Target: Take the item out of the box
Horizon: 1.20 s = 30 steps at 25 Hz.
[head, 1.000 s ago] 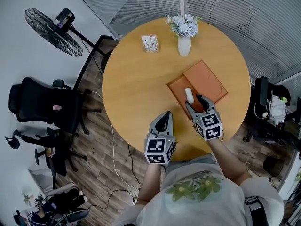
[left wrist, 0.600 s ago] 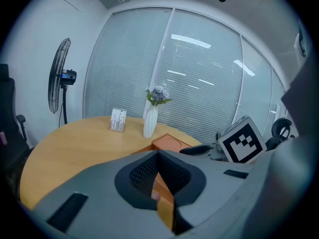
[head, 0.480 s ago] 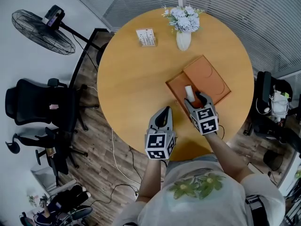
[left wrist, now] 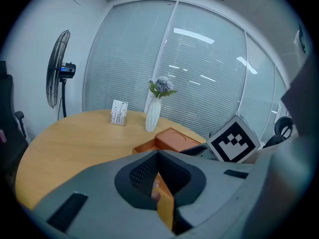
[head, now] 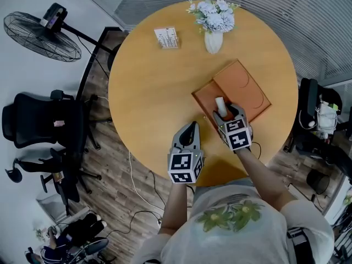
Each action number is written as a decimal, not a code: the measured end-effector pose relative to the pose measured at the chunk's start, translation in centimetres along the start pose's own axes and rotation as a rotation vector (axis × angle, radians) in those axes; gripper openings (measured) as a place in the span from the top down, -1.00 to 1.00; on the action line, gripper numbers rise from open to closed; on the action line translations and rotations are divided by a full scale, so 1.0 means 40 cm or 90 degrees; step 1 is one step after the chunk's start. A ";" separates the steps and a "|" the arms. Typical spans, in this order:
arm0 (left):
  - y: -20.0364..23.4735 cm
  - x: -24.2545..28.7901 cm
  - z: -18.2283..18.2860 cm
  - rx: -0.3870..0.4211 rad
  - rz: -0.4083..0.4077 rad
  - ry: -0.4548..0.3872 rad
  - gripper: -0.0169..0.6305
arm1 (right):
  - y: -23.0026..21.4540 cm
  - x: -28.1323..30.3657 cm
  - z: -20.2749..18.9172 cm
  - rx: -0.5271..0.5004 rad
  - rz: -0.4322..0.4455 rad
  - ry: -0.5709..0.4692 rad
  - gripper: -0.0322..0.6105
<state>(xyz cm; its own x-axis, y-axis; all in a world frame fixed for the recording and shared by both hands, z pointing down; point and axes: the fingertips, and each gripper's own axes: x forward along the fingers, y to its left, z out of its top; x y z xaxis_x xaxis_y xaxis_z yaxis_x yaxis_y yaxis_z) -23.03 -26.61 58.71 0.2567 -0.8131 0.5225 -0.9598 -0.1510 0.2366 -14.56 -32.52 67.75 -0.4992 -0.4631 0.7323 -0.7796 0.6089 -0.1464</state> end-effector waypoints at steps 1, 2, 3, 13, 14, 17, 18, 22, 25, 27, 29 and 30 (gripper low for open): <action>-0.002 0.003 0.001 0.000 -0.002 0.000 0.94 | -0.002 0.003 -0.003 0.001 -0.002 0.004 0.17; -0.004 0.005 0.003 0.000 -0.004 -0.001 0.94 | -0.004 0.005 -0.007 0.001 -0.006 0.009 0.17; -0.005 0.007 0.006 0.001 -0.006 -0.002 0.94 | -0.006 0.008 -0.011 0.001 -0.011 0.016 0.17; -0.004 0.023 0.016 0.005 -0.021 0.000 0.94 | -0.017 0.055 -0.038 0.001 -0.035 0.066 0.23; -0.003 0.024 0.018 0.006 -0.022 0.001 0.94 | -0.015 0.059 -0.039 -0.001 -0.037 0.072 0.23; 0.001 0.023 0.023 0.007 -0.025 0.000 0.94 | -0.013 0.067 -0.043 -0.015 -0.049 0.088 0.23; 0.000 0.022 0.023 0.007 -0.026 -0.001 0.94 | -0.014 0.068 -0.046 -0.022 -0.053 0.094 0.23; 0.000 0.023 0.024 0.009 -0.028 -0.001 0.94 | -0.016 0.070 -0.061 -0.066 -0.078 0.119 0.23; 0.002 0.021 0.027 0.009 -0.029 -0.001 0.94 | -0.013 0.073 -0.072 -0.082 -0.088 0.132 0.23; 0.001 0.022 0.026 0.008 -0.030 -0.001 0.94 | -0.013 0.078 -0.083 -0.084 -0.087 0.143 0.23; 0.001 0.025 0.022 0.007 -0.032 0.001 0.94 | -0.013 0.083 -0.093 -0.086 -0.086 0.154 0.23; 0.000 0.026 0.021 0.007 -0.033 0.002 0.94 | -0.014 0.086 -0.097 -0.087 -0.086 0.158 0.23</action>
<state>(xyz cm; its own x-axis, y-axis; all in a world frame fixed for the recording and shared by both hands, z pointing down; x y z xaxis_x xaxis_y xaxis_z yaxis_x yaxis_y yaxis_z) -22.87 -27.94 58.60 0.3062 -0.8023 0.5125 -0.9466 -0.1993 0.2536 -14.38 -31.93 72.93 -0.2737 -0.3851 0.8813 -0.7666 0.6408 0.0419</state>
